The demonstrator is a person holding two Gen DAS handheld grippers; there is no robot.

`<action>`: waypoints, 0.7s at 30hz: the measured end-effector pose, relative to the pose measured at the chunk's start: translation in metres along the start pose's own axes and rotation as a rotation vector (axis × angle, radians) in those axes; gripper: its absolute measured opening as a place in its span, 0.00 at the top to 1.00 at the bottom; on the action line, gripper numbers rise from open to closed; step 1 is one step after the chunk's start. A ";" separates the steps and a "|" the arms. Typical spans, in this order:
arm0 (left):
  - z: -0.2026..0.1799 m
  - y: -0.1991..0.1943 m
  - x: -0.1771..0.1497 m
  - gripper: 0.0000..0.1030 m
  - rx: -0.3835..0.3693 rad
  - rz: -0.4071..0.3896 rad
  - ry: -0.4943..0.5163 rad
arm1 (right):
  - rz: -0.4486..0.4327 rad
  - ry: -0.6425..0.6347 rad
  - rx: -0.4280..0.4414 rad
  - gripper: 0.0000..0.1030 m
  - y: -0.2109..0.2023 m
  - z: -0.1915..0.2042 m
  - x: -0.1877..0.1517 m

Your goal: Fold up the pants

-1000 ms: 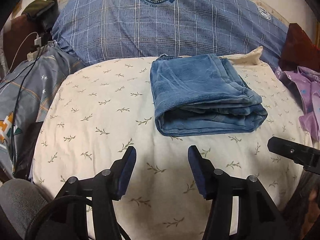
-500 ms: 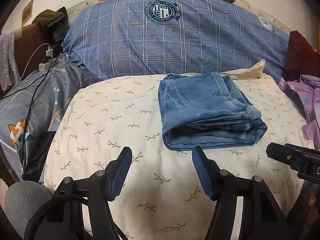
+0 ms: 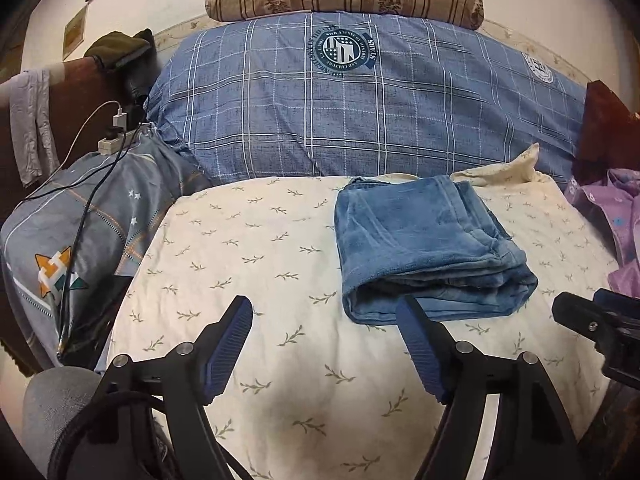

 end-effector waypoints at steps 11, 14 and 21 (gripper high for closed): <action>-0.002 -0.001 0.001 0.27 -0.010 -0.005 0.012 | 0.012 -0.028 -0.033 0.22 0.000 0.003 0.001; -0.002 -0.001 0.001 0.27 -0.011 -0.005 0.014 | 0.007 -0.034 -0.034 0.22 -0.001 0.003 0.001; -0.005 -0.001 0.000 0.27 -0.016 -0.004 0.016 | 0.009 -0.046 -0.033 0.22 0.000 0.007 0.001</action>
Point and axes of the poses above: each gripper's, at about its wrist camera, not at the fingertips, and y roughly the way its jaws point, z to its left, x to its top, the point moved 9 cm from there along y, roughly the way its jaws point, and after that the axes turned 13 degrees about x, right-handed, at the moved point
